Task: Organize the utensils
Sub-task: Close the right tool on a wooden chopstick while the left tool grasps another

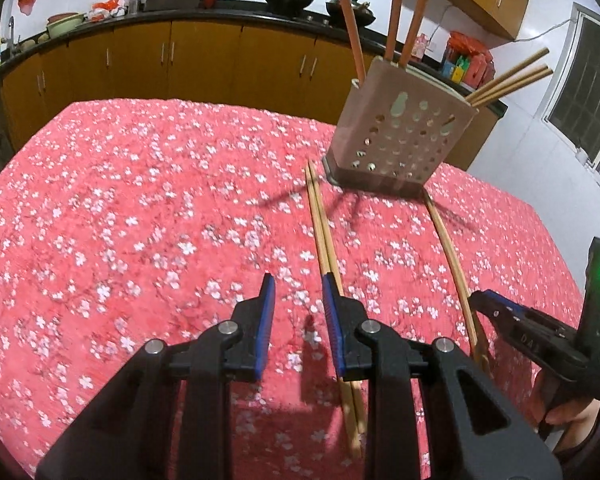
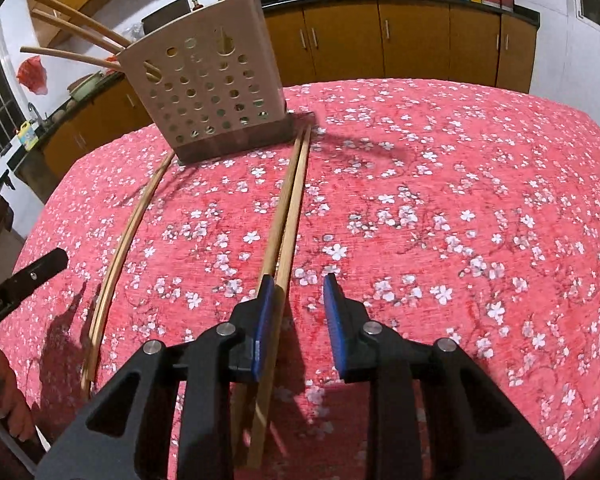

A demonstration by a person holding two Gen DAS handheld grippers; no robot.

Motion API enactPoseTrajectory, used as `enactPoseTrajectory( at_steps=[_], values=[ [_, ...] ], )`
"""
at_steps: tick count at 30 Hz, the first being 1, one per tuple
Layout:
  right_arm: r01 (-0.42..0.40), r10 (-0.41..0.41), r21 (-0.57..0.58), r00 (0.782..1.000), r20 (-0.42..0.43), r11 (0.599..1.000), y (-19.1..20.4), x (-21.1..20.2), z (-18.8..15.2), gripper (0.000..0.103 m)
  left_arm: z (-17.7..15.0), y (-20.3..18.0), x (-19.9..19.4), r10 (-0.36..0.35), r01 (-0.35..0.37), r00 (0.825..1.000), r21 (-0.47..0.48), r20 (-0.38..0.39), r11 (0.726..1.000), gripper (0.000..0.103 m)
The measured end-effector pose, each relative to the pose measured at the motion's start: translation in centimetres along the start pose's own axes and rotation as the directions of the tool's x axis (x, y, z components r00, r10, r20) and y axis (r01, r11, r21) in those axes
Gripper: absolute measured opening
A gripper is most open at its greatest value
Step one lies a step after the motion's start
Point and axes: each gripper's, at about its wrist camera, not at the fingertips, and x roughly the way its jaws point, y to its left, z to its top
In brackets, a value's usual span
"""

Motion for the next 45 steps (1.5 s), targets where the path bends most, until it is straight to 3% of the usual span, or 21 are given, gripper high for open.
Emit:
enactPoseTrajectory(
  at_steps=[4,7,13,18,29,34,35,45],
  values=[
    [0.017,-0.017,-0.042,1.000,0.001,0.999,0.8,0.1,-0.2,0.026,-0.3,-0.3,0.5,-0.021,0.021,1.000,0.000,-0.023,1.000,0.025],
    [0.074,-0.074,-0.079,0.997,0.008,0.994,1.0,0.2,-0.2,0.011,-0.5,-0.6,0.9,-0.033,0.034,0.999,0.007,-0.037,0.999,0.025],
    [0.129,-0.129,0.009,0.991,0.019,0.992,-1.3,0.1,0.3,0.008,-0.9,-1.2,1.4,-0.057,0.059,0.996,0.026,-0.064,0.998,0.024],
    [0.132,-0.132,0.001,0.991,0.026,0.991,-1.4,-0.1,0.1,0.008,-1.3,-1.7,2.0,-0.053,0.058,0.994,0.049,-0.091,0.997,0.019],
    [0.122,-0.122,-0.003,0.992,0.021,0.993,-1.3,-0.7,-0.2,0.008,-1.6,-3.0,3.1,0.043,-0.029,0.993,0.125,-0.111,0.992,0.017],
    [0.113,-0.112,-0.006,0.993,0.020,0.994,-1.1,-1.1,-0.7,0.008,-2.1,-4.1,3.1,0.092,-0.075,0.992,0.187,-0.083,0.980,0.014],
    [0.113,-0.112,-0.008,0.993,0.022,0.994,-1.0,-1.2,-0.8,0.008,-2.1,-3.9,3.1,0.099,-0.082,0.992,0.187,-0.081,0.979,0.009],
    [0.145,-0.145,-0.003,0.989,0.035,0.989,-1.9,-0.4,0.5,0.008,0.4,0.9,3.6,0.140,-0.134,0.986,0.082,-0.084,0.988,0.008]
  ],
)
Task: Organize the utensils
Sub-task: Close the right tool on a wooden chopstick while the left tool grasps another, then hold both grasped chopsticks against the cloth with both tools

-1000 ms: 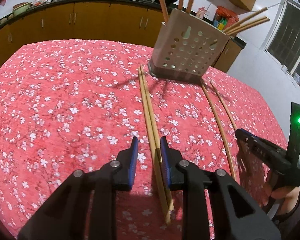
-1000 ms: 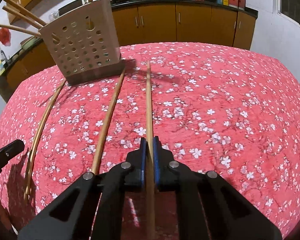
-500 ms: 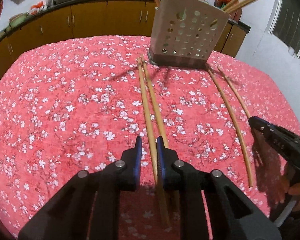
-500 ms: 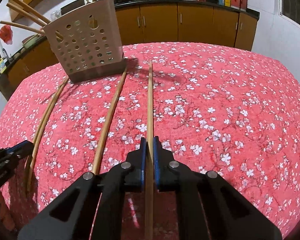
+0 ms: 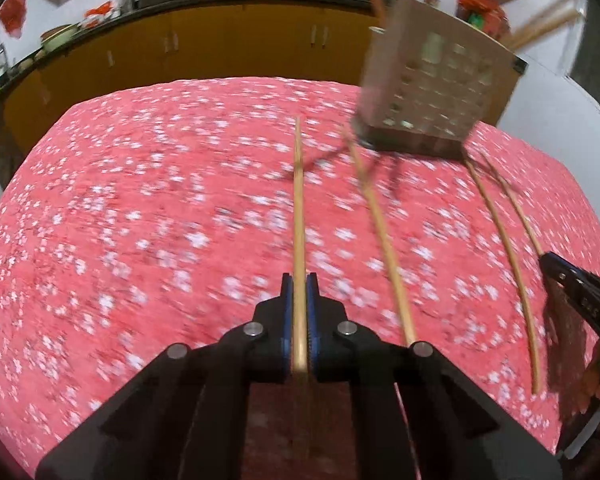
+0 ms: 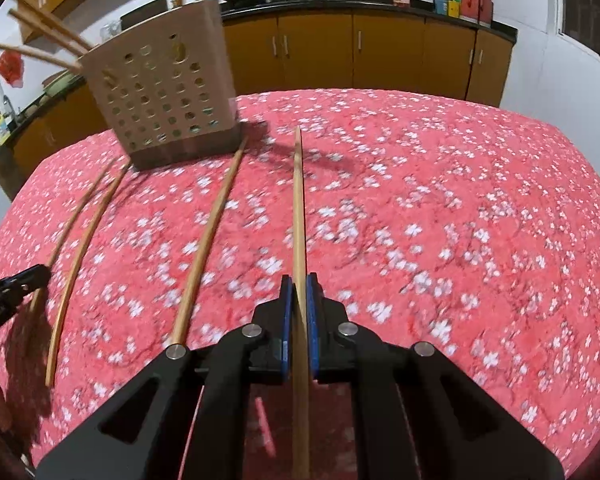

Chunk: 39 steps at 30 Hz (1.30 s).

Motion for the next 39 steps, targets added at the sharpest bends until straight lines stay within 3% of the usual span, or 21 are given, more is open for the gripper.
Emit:
enactPoseTrajectory(
  at_steps=[14,39],
  values=[
    [-0.001,0.001,0.037,1.000,0.003,0.999,-1.1,0.8,0.6,0.009,-0.2,2.3,-0.3,-0.044,0.046,0.998,-0.060,0.041,0.997,0.010],
    [-0.006,0.005,0.041,1.000,0.004,0.999,-1.1,0.8,0.6,0.009,-0.4,2.2,-0.4,-0.044,0.046,0.998,-0.067,0.043,0.997,0.011]
  ],
)
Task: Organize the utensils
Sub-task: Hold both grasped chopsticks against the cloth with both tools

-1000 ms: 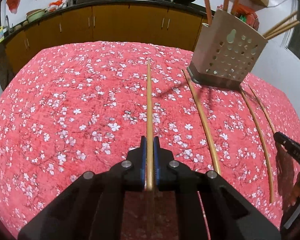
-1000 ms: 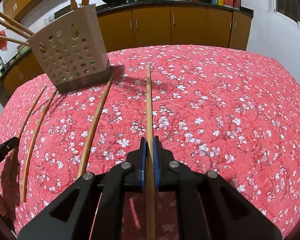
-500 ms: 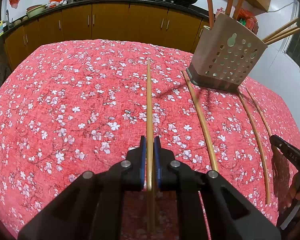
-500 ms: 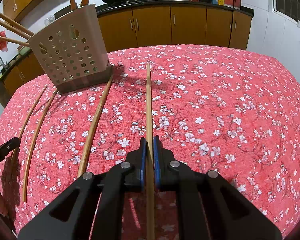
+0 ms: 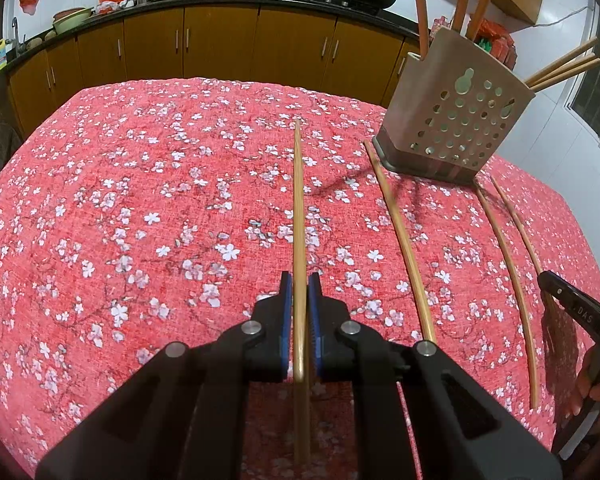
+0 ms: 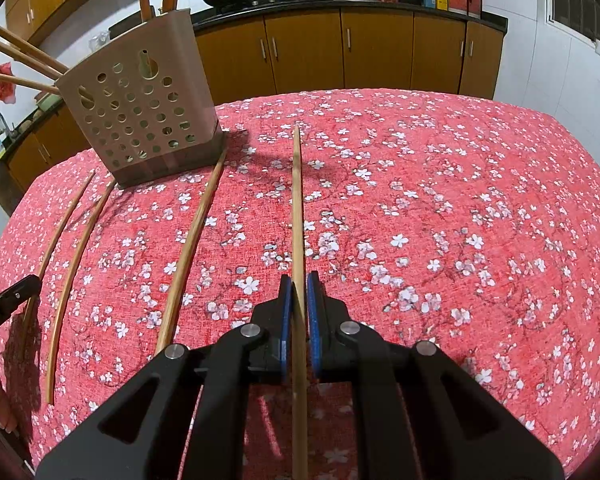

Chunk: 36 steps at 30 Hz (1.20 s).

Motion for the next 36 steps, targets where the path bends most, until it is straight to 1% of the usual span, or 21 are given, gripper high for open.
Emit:
enactPoseTrajectory(
  at_steps=[14,19,21,28,36],
  values=[
    [0.000,0.000,0.000,1.000,0.000,1.000,0.0,0.0,0.0,0.010,0.1,0.2,-0.1,0.000,0.000,1.000,0.000,-0.001,1.000,0.011],
    [0.016,-0.016,-0.012,1.000,0.000,1.000,0.2,-0.2,-0.2,0.010,-0.1,-0.4,-0.4,0.033,-0.033,0.999,0.025,-0.001,0.999,0.011],
    [0.016,-0.016,-0.013,1.000,0.000,1.000,0.2,-0.2,-0.2,0.010,-0.3,-0.9,-0.5,0.041,-0.041,0.999,0.039,-0.001,0.998,0.014],
    [0.019,-0.019,-0.016,1.000,0.000,1.000,0.3,-0.5,-0.5,0.010,-0.2,-1.7,-0.4,0.093,-0.093,0.996,0.079,-0.001,0.993,0.014],
    [0.014,-0.014,-0.012,1.000,-0.001,1.000,0.1,-0.6,-0.6,0.010,-0.2,-1.6,-0.2,0.093,-0.093,0.996,0.081,-0.001,0.992,0.014]
  ],
)
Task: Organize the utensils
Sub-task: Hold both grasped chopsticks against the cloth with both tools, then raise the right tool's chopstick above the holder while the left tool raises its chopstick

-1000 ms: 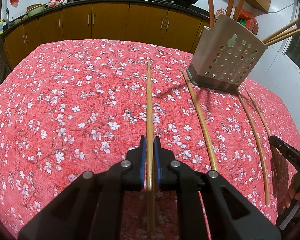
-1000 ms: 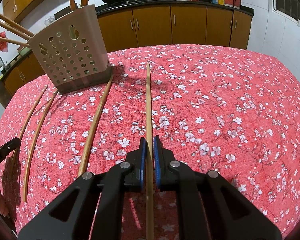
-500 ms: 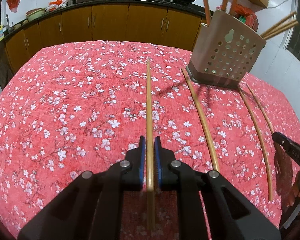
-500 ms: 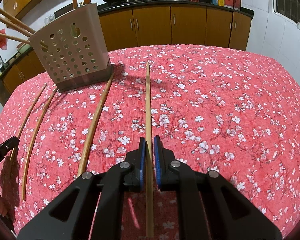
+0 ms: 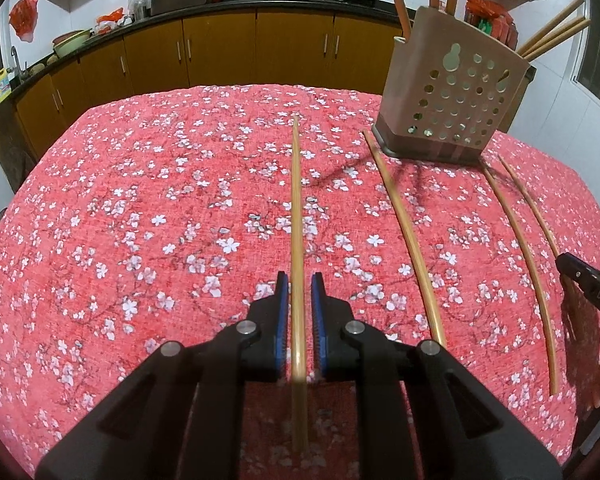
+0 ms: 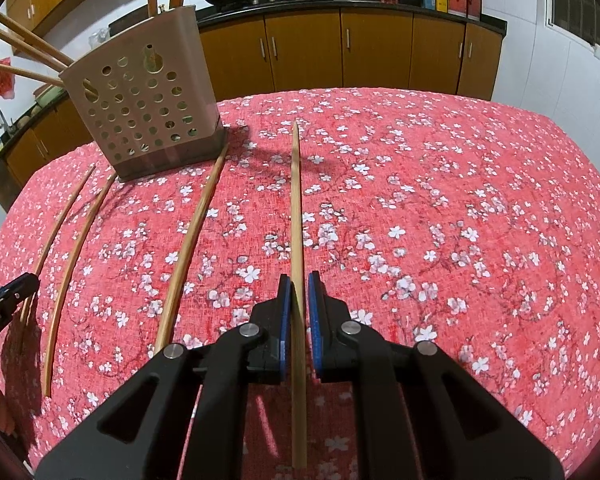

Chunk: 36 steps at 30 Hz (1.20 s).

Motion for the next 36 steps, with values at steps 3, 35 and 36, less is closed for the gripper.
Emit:
enactPoseTrajectory(
  at_steps=[3,35,36],
  values=[
    [-0.006,0.006,0.006,1.000,0.000,1.000,-0.1,0.0,0.0,0.009,0.0,0.0,0.0,0.000,0.000,1.000,-0.010,0.001,1.000,0.008],
    [-0.061,0.052,0.014,0.934,0.353,0.998,-0.5,-11.0,5.3,0.007,6.5,2.0,-13.2,-0.130,0.148,0.935,-0.032,0.330,0.988,0.008],
    [-0.066,0.059,0.009,0.930,0.362,0.998,-0.3,-11.4,5.5,0.007,6.7,1.9,-13.5,-0.133,0.151,0.932,-0.025,0.337,0.988,0.008]
  ],
)
